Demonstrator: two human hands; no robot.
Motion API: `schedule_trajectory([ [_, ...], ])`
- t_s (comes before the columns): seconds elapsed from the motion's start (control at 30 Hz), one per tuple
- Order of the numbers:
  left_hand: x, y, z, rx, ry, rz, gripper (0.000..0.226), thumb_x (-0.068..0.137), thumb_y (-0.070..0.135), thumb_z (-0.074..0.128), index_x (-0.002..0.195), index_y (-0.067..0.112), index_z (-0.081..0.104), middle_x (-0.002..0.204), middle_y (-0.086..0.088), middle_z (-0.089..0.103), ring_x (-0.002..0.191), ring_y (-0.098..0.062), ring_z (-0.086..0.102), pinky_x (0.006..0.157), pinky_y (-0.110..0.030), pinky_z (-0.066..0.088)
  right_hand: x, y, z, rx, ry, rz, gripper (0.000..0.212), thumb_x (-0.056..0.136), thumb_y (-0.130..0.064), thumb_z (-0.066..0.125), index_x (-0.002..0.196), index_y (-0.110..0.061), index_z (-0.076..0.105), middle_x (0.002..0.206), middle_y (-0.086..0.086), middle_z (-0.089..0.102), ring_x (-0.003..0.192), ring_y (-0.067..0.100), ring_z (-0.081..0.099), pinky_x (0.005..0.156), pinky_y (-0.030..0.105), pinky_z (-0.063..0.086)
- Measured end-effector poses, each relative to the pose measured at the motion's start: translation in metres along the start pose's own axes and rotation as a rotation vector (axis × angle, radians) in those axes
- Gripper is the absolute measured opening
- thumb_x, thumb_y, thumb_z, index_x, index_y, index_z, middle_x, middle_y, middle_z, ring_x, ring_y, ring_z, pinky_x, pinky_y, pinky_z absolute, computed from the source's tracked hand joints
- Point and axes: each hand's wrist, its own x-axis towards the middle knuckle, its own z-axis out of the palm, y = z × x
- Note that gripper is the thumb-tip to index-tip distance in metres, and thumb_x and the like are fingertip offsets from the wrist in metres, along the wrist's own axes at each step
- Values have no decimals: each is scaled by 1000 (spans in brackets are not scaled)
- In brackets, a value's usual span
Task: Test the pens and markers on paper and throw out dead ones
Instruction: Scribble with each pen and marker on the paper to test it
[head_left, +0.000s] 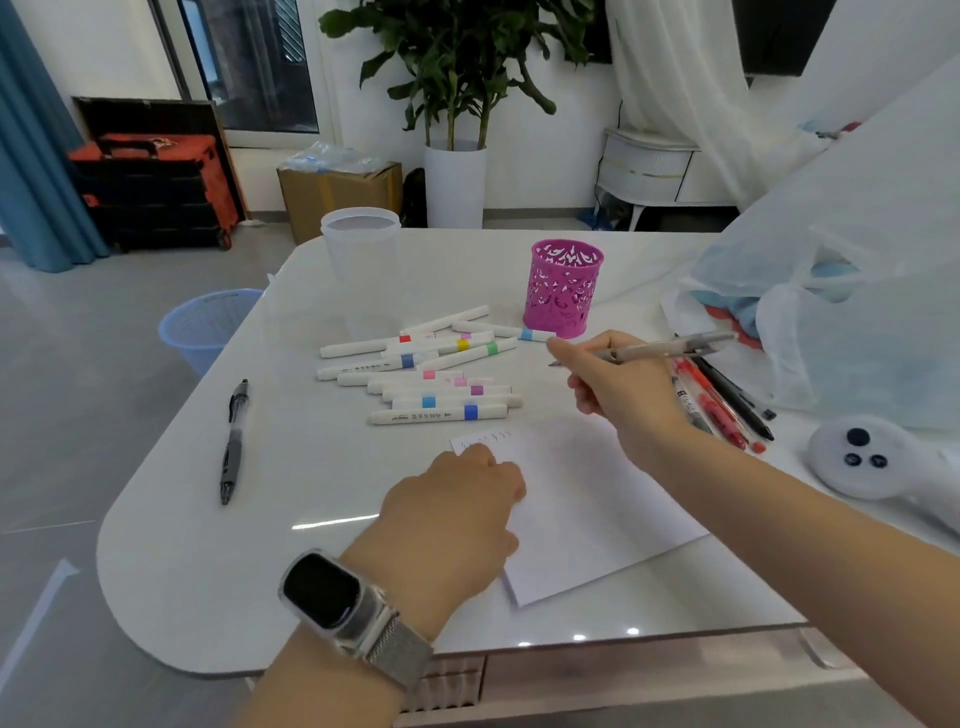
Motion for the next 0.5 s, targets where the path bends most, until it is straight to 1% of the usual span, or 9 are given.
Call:
schedule_trajectory([
  [0.03, -1, -3, -3, -13, 8, -7, 39, 94, 32, 49, 132, 33, 41, 134, 7, 40, 119, -15, 42, 93, -31, 42, -4, -9, -3, 51, -44, 37, 21, 86, -28, 70, 75, -9, 66, 65, 7, 62, 56, 13, 58, 51, 22, 52],
  [0.1, -5, -7, -9, -27, 56, -27, 34, 95, 36, 47, 129, 34, 45, 131, 8, 44, 118, -13, 44, 94, -30, 41, -10, -24, -11, 165, -146, 136, 39, 96, -39, 51, 87, -9, 73, 85, 11, 70, 78, 20, 66, 73, 32, 59],
  [0.2, -12, -12, -17, -60, 176, -50, 28, 96, 39, 44, 123, 38, 49, 129, 14, 49, 119, -9, 46, 95, -28, 41, -22, -39, -16, 222, -213, 136, 57, 103, -33, 31, 81, -10, 78, 107, 10, 71, 100, 23, 64, 93, 38, 53],
  [0.23, -14, -14, -19, -85, 211, -56, 25, 96, 38, 43, 120, 39, 52, 127, 15, 51, 117, -8, 47, 95, -27, 42, -27, -42, -15, 233, -195, 128, 49, 103, -28, 35, 84, -10, 77, 107, 8, 70, 96, 21, 65, 89, 35, 54],
  [0.3, -16, -15, -24, -134, 258, -80, 22, 97, 34, 42, 112, 39, 56, 120, 16, 56, 110, -8, 52, 93, -30, 46, -41, -48, -14, 310, -160, 153, 25, 99, -21, 48, 92, -9, 68, 88, 4, 68, 61, 12, 60, 58, 23, 53],
  [0.33, -17, -16, -25, -141, 276, -92, 22, 97, 32, 41, 109, 39, 58, 117, 16, 58, 107, -8, 54, 91, -31, 47, -47, -50, -15, 369, -162, 194, 17, 97, -24, 54, 90, -11, 63, 73, 1, 62, 45, 9, 46, 42, 19, 40],
  [0.37, -17, -16, -26, -134, 290, -102, 22, 97, 30, 40, 106, 38, 58, 115, 15, 59, 106, -9, 54, 90, -31, 47, -51, -52, -18, 438, -180, 250, 22, 94, -33, 58, 83, -14, 58, 60, -3, 50, 38, 7, 32, 36, 18, 26],
  [0.43, -19, -18, -26, -111, 309, -112, 23, 98, 28, 40, 105, 38, 59, 113, 15, 58, 103, -9, 54, 87, -28, 47, -56, -58, -24, 609, -235, 375, 47, 85, -58, 55, 64, -17, 48, 47, -6, 27, 36, 8, 18, 39, 19, 10],
  [0.5, -20, -20, -25, -103, 317, -118, 22, 98, 27, 40, 105, 38, 59, 111, 15, 57, 99, -8, 53, 84, -26, 46, -57, -59, -29, 750, -258, 433, 58, 82, -66, 44, 52, -18, 33, 44, -5, 18, 37, 10, 13, 45, 21, 6],
])
